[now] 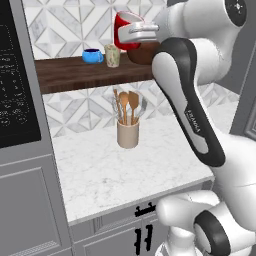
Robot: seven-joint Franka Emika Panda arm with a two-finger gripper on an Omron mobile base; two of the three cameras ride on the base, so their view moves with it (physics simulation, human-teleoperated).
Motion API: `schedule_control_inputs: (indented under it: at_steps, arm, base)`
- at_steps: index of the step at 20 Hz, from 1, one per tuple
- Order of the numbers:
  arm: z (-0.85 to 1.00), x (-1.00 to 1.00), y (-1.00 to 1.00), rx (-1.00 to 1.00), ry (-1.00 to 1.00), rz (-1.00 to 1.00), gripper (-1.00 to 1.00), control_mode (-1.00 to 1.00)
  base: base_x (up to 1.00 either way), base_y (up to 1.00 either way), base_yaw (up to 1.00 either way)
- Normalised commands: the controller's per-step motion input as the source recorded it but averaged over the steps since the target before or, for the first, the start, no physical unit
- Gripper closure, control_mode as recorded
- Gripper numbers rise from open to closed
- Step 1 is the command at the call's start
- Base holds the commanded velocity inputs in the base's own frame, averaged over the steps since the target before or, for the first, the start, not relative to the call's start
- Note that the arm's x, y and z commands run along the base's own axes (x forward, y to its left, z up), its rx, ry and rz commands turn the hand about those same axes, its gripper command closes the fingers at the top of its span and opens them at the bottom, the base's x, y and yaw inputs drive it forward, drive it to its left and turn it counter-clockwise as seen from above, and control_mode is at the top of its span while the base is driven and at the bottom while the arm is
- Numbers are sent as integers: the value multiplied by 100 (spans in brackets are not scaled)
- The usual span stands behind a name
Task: Gather all objects into one cabinet and sort the glasses and bowls to opposite sides.
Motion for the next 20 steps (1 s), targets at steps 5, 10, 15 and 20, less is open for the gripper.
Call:
schedule_control_inputs:
  at_steps: [5,10,15,20]
  arm:
    - [-34,14,10,-8,13,3,100,-100]
    - [-50,0,12,-12,18,1,100,-100]
    - [3,61,0,-1,-5,-1,100,-100]
    - [2,90,16,-6,-10,-12,100,-100]
  base:
    - [0,0,0]
    - [0,0,0]
    - [0,0,0]
    - [0,0,0]
